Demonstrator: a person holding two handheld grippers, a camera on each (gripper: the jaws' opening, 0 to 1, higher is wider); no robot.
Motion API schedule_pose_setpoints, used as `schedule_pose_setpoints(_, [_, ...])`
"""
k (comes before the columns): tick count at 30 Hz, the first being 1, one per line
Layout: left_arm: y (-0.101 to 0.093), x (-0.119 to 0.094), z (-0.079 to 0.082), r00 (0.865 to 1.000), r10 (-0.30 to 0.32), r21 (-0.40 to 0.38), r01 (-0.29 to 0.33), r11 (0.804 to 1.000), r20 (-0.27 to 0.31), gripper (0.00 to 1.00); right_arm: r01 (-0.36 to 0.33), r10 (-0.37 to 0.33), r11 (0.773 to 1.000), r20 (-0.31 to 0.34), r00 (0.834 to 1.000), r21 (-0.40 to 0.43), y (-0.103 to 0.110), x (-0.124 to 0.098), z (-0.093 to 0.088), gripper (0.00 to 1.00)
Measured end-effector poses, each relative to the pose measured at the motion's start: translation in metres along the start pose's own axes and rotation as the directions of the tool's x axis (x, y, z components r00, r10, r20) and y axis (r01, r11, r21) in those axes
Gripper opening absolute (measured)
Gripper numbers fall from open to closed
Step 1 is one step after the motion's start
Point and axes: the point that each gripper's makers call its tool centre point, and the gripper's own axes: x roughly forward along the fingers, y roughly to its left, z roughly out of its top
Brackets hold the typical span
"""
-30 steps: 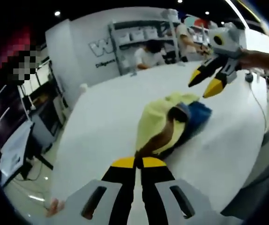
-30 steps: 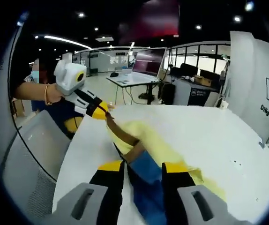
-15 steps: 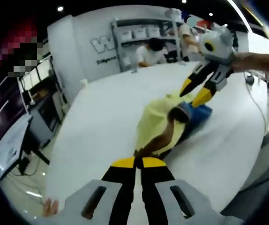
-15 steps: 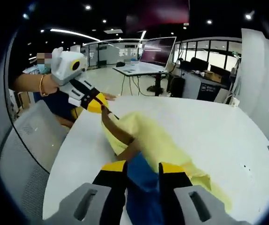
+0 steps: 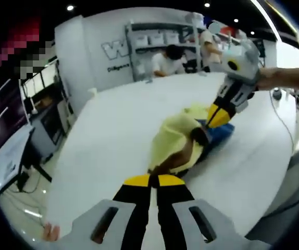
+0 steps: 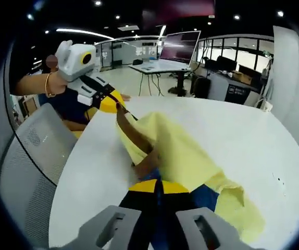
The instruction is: Fold the garment on the visible template until the final outline fits inside the template.
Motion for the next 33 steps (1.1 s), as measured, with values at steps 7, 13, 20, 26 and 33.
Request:
schedule_pose_setpoints(7, [-0.002, -0.001, 0.002, 1.0, -0.002, -0.001, 0.002, 1.0, 0.001, 0.0, 0.015, -0.015, 1.0, 0.003, 1.0, 0.006, 0.007, -0.009, -0.003, 0.0])
schedule_pose_setpoints(13, [-0.003, -0.001, 0.006, 1.0, -0.003, -0.001, 0.003, 1.0, 0.011, 0.0, 0.033, -0.033, 0.999, 0.007, 0.999, 0.007, 0.007, -0.021, -0.006, 0.0])
schedule_pose_setpoints(20, [-0.007, -0.001, 0.014, 1.0, -0.009, 0.009, 0.009, 1.0, 0.024, 0.0, 0.093, -0.095, 0.994, 0.042, 0.995, 0.051, 0.0, -0.036, -0.001, 0.0])
schedule_pose_setpoints(26, [-0.01, -0.005, 0.027, 0.998, -0.001, 0.024, 0.0, 1.0, 0.06, 0.0, 0.131, -0.14, 0.986, 0.079, 0.987, 0.102, -0.005, -0.049, 0.004, 0.0])
schedule_pose_setpoints(33, [-0.012, -0.008, 0.043, 0.995, -0.013, 0.047, 0.008, 0.999, 0.094, 0.0, 0.164, -0.177, 0.979, 0.107, 0.978, 0.12, -0.003, -0.07, 0.01, 0.0])
